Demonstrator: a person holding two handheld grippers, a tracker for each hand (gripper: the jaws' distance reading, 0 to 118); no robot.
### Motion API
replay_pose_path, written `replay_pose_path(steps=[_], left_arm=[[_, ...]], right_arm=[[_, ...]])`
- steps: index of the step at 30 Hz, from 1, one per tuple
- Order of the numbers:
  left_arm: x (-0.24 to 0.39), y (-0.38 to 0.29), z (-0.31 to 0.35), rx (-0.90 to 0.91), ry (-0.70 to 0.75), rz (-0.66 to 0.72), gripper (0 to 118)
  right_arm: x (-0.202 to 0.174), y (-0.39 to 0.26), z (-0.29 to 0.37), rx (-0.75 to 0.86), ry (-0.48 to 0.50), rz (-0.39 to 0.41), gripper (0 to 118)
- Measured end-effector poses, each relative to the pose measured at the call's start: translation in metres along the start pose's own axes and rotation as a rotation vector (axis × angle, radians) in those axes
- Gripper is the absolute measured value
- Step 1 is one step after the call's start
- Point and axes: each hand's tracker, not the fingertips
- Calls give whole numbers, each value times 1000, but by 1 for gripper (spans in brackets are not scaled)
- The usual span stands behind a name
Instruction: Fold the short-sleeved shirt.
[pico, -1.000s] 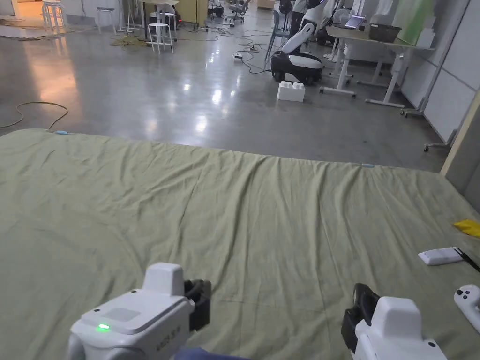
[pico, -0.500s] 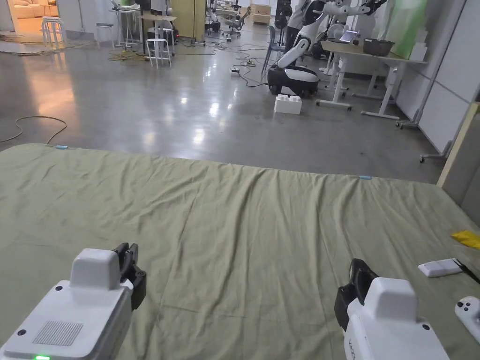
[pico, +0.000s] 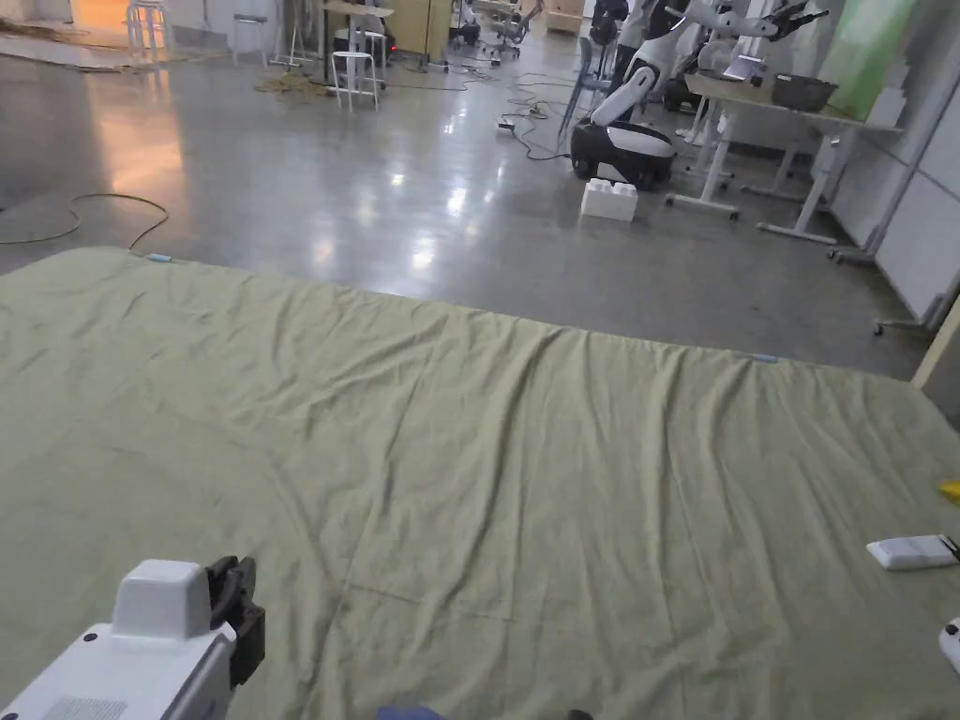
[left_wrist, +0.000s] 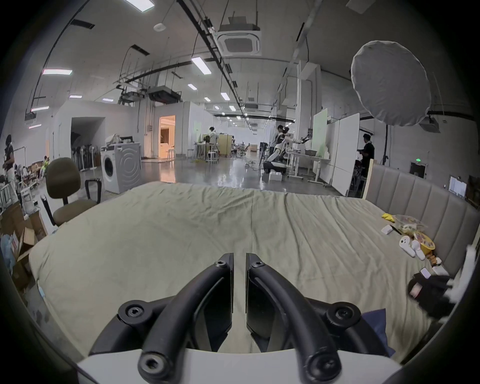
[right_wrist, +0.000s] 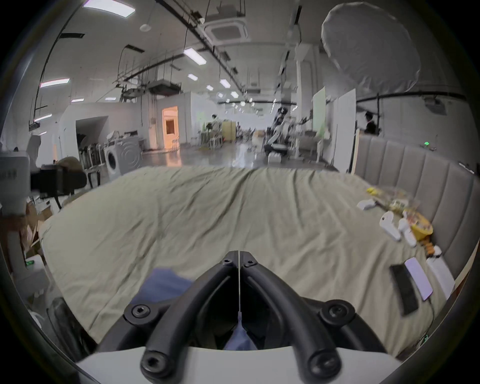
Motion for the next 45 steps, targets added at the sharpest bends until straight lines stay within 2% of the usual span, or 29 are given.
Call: replay_pose_path(steps=[3, 6, 12, 13, 14, 16, 17, 18, 20, 30, 35, 37, 39, 40, 41, 42, 43, 45], left_arm=[[-9, -12, 6, -38, -21, 19, 9], [-16, -24, 11, -91, -42, 64, 9], [-26, -45, 6, -230, -131, 176, 12], [-26, -48, 3, -252, -164, 195, 17], [-26, -49, -1, -286, -213, 222, 28], [-22, -53, -11, -338, -272, 248, 70], [-18, -55, -15, -356, -293, 256, 84], [-15, -57, -21, -375, -325, 260, 92], [-11, -64, -37, -428, -447, 283, 93], [31, -123, -123, -904, -702, 453, 93], [31, -132, -143, -894, -813, 623, 91], [30, -135, -147, -904, -840, 655, 81], [28, -138, -149, -903, -851, 640, 55], [27, -140, -150, -908, -838, 627, 48], [25, -145, -152, -920, -823, 627, 48], [25, -149, -152, -951, -811, 654, 31], [24, -153, -151, -968, -809, 702, 29], [25, -151, -144, -918, -814, 677, 26]], right_arm=[[-9, -25, -22, -51, -37, 4, 1], [-3, -48, -44, -143, -44, -52, 1], [0, -71, -53, -156, -49, 12, 1], [0, -70, -53, -156, -47, 15, 1], [1, -70, -54, -157, -45, 12, 1], [3, -72, -56, -158, -40, 4, 1], [4, -74, -56, -156, -39, 5, 1], [4, -75, -55, -152, -39, 11, 1], [3, -78, -54, -146, -40, 22, 1], [8, -80, -51, -152, -31, 27, 1], [12, -83, -50, -153, -24, 24, 1], [12, -84, -49, -150, -23, 31, 1], [14, -85, -49, -148, -21, 33, 1], [14, -84, -48, -149, -20, 30, 1], [15, -84, -48, -150, -18, 25, 1], [15, -84, -48, -148, -11, 20, 1], [15, -85, -48, -149, -13, 24, 1], [13, -85, -48, -145, -17, 42, 1]])
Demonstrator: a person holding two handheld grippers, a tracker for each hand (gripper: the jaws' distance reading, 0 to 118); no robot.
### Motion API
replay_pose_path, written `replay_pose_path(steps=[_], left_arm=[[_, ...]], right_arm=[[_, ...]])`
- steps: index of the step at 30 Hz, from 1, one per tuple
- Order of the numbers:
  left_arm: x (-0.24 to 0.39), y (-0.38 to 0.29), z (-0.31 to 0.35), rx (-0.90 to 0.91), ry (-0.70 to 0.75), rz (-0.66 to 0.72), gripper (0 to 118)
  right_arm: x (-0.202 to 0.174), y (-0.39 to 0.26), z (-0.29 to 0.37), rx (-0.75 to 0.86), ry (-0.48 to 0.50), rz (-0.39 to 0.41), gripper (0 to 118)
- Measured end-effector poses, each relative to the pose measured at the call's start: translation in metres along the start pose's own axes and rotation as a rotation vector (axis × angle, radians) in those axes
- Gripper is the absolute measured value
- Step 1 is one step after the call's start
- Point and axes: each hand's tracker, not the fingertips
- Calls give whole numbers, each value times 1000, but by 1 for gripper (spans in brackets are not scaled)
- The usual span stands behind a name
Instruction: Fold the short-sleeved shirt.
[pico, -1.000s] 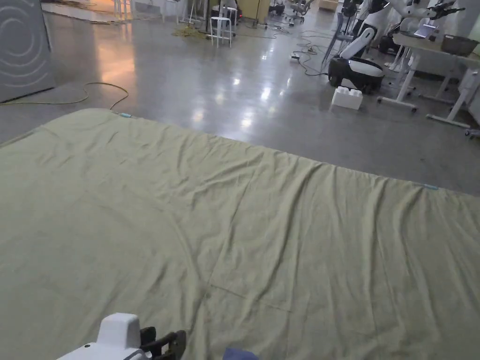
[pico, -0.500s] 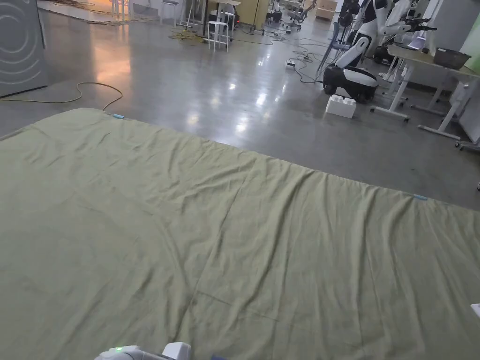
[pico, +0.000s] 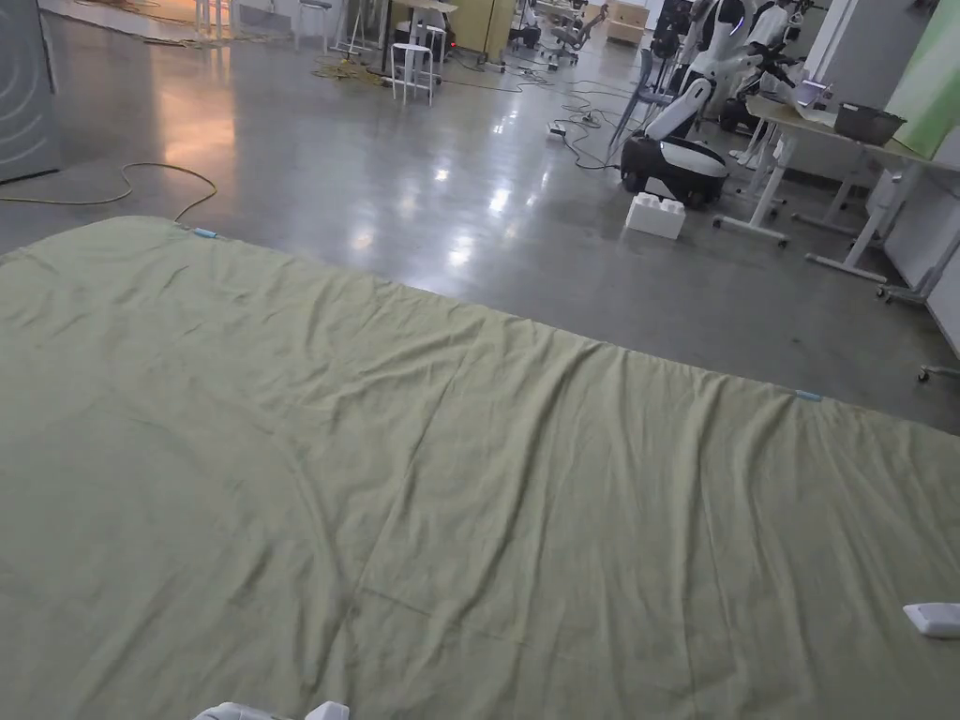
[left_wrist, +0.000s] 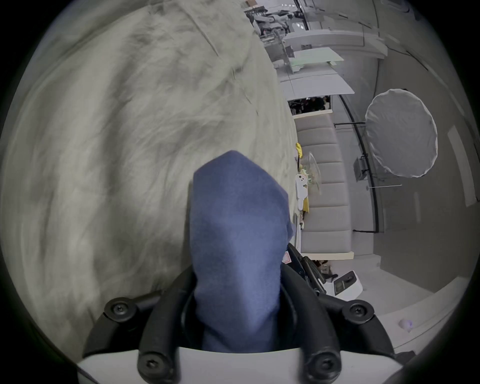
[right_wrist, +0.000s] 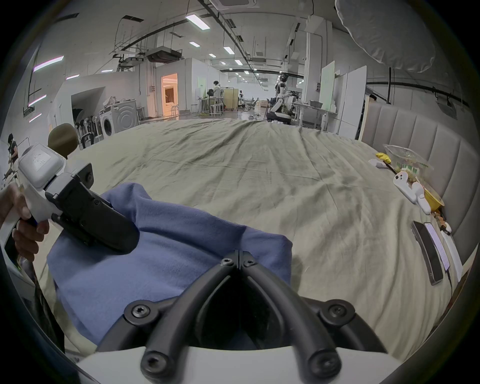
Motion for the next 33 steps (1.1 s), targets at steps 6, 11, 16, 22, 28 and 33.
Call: replay_pose_path(steps=[6, 11, 16, 22, 28, 33], left_arm=[[6, -12, 18, 59, -73, -49, 22], [17, -13, 70, 121, -99, -76, 22], [12, -2, 153, 199, -20, -115, 22], [-5, 20, 262, 279, 143, -112, 22], [5, 45, 354, 315, 339, -99, 22], [10, 69, 403, 319, 527, -70, 22]], right_arm=[[-6, 7, 6, 5, -12, 111, 2], [1, 36, 14, 67, -15, 49, 2], [24, 88, 23, 172, -68, -27, 2], [51, 142, 34, 288, -110, -62, 2], [70, 172, 47, 365, -127, -69, 2], [77, 178, 58, 393, -134, -76, 2]])
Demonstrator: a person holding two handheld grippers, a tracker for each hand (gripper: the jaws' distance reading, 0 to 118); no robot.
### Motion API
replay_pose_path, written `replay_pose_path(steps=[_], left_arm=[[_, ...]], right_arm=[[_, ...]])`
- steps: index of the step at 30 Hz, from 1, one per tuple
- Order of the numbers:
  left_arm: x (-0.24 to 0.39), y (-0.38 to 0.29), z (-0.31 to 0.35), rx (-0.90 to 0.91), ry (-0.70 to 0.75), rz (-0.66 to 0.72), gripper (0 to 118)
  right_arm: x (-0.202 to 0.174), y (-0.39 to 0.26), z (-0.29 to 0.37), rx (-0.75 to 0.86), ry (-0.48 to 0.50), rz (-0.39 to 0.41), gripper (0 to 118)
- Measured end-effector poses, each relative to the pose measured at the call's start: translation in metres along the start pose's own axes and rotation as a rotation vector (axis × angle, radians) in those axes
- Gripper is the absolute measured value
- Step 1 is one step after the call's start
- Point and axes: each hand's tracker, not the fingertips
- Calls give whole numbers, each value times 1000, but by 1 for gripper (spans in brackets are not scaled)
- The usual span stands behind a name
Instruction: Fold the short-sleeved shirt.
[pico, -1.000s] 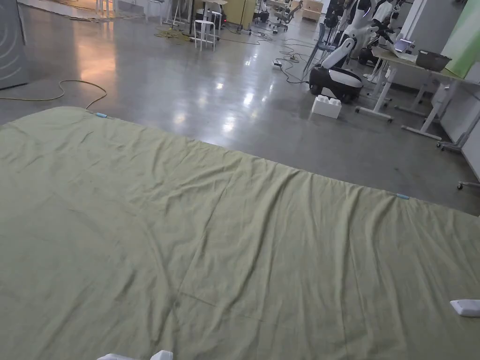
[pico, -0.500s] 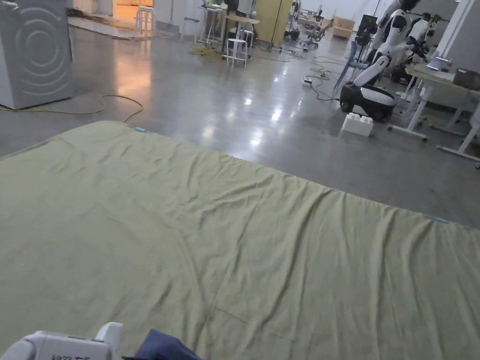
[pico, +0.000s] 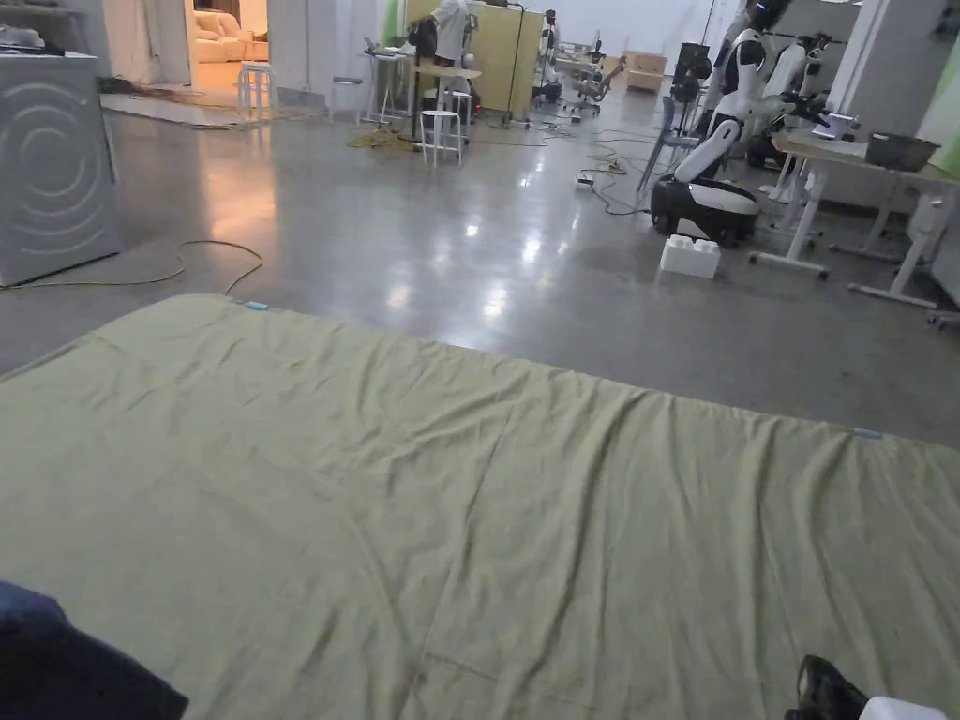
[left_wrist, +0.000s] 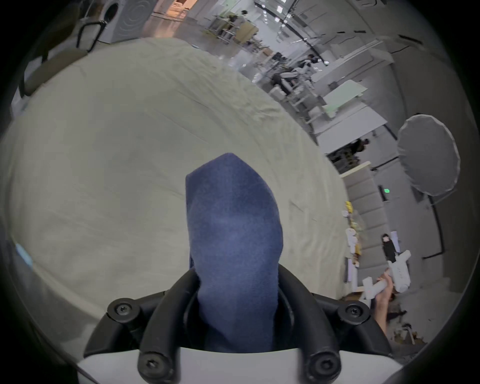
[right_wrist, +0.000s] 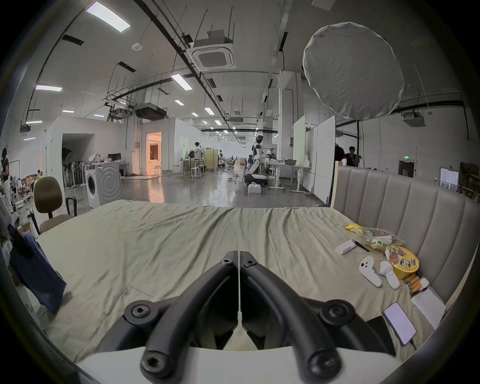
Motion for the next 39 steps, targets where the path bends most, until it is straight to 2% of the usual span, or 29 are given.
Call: replay_pose_path(steps=[8, 10, 12, 13, 18, 21, 28, 35, 39], left_arm=[[-17, 22, -1, -39, 281, 11, 25], [-16, 19, -9, -38, 345, 1, 39], [-11, 15, -12, -19, 406, -33, 59], [-7, 14, -11, 24, 441, -57, 66], [5, 18, 8, 161, 559, -70, 68], [16, 23, 23, 258, 657, -123, 68], [63, 7, 15, 379, 550, -299, 68], [128, -45, -42, 493, 374, -475, 68], [174, -77, -76, 573, 369, -568, 67]], right_arm=[[10, -5, 6, -1, -22, -6, 2], [12, -6, 7, -10, -26, -7, 2], [14, -8, 8, -18, -29, -7, 2], [15, -9, 8, -22, -30, -6, 2], [19, -14, 11, -43, -23, -20, 2], [17, -16, 11, -50, -16, -12, 2], [10, -19, 11, -56, -1, -10, 2], [4, -16, 13, -57, 14, 0, 2], [1, -15, 9, -58, 18, 11, 2]])
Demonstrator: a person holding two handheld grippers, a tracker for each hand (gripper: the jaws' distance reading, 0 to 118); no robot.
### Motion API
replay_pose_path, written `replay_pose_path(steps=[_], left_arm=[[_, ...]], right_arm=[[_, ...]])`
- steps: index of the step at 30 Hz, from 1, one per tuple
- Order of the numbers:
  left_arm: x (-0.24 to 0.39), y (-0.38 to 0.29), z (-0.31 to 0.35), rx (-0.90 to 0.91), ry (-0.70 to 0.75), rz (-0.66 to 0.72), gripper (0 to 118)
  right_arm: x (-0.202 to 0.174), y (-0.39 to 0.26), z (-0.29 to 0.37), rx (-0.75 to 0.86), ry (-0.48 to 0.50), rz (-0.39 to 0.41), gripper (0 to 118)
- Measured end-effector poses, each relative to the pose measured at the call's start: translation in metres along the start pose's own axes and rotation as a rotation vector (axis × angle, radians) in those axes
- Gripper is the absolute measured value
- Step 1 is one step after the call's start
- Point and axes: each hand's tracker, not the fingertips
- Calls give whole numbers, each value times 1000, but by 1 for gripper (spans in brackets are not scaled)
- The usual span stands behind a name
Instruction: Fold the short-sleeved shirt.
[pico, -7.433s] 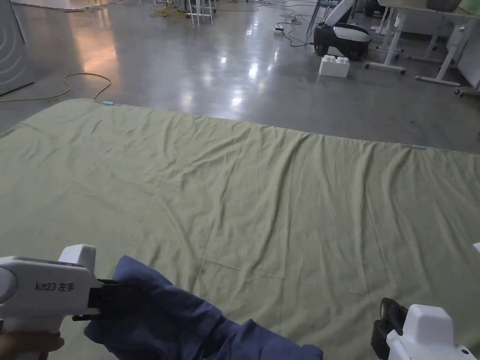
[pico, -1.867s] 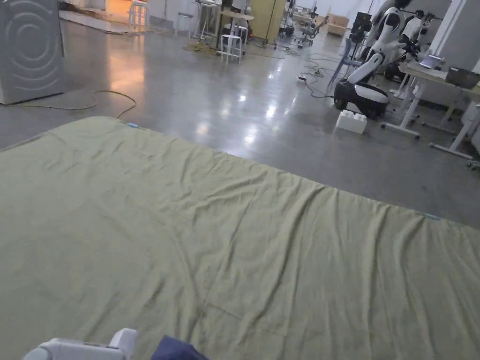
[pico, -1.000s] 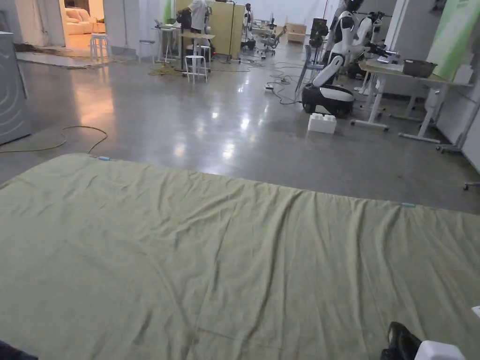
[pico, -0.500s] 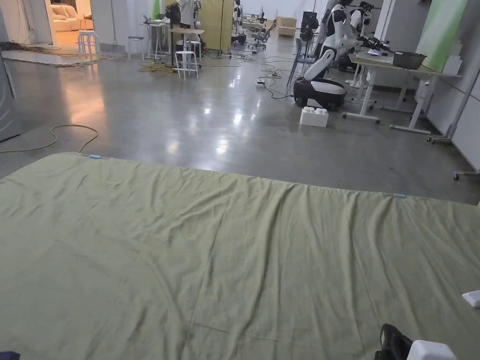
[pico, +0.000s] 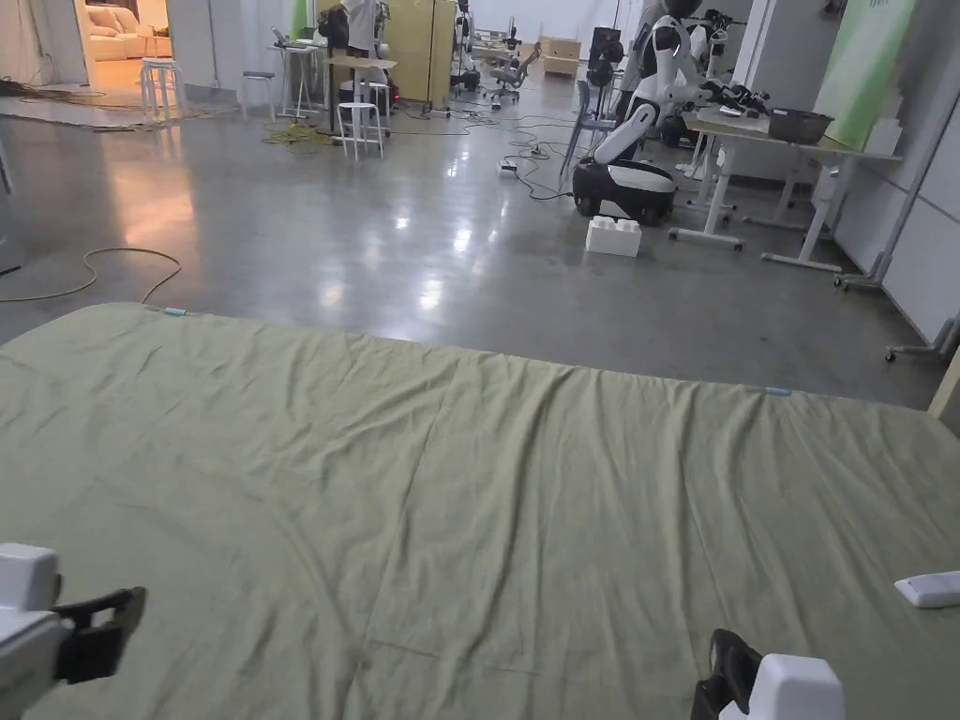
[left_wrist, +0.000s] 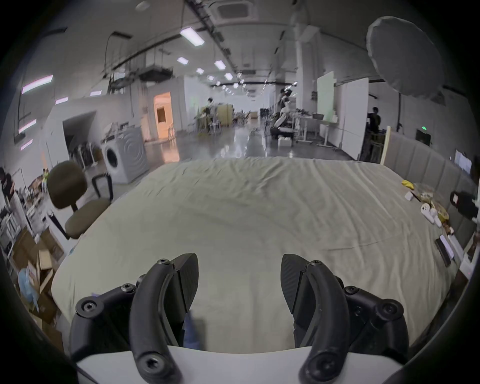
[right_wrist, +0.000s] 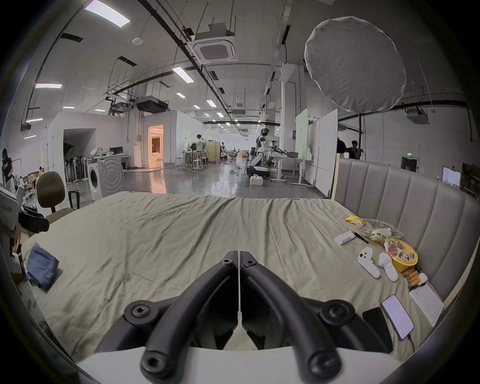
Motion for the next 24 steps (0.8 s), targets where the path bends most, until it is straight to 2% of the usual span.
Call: replay_pose_path(steps=[4, 8, 14, 16, 17, 18, 19, 22, 24], left_arm=[[53, 5, -1, 117, -28, 52, 67], [107, 18, 7, 220, -47, -2, 67], [152, 31, 15, 286, -87, 33, 64], [164, 33, 19, 296, -86, 41, 51], [166, 34, 20, 297, -90, 37, 40], [169, 35, 20, 295, -87, 36, 22], [172, 34, 20, 296, -65, 32, 15], [178, 33, 23, 290, -73, 32, 8], [181, 31, 23, 275, -47, 28, 8]], right_arm=[[-4, 5, -5, 5, -5, -3, 2], [-7, 13, -9, 22, -14, -5, 2], [-8, 18, -9, 45, -29, -30, 2], [-8, 19, -8, 48, -30, -29, 2], [-8, 20, -7, 50, -29, -26, 2], [-8, 21, -6, 53, -31, -25, 2], [-8, 21, -5, 56, -32, -26, 2], [-7, 24, -3, 68, -39, -34, 2], [-6, 25, -2, 77, -42, -41, 2]])
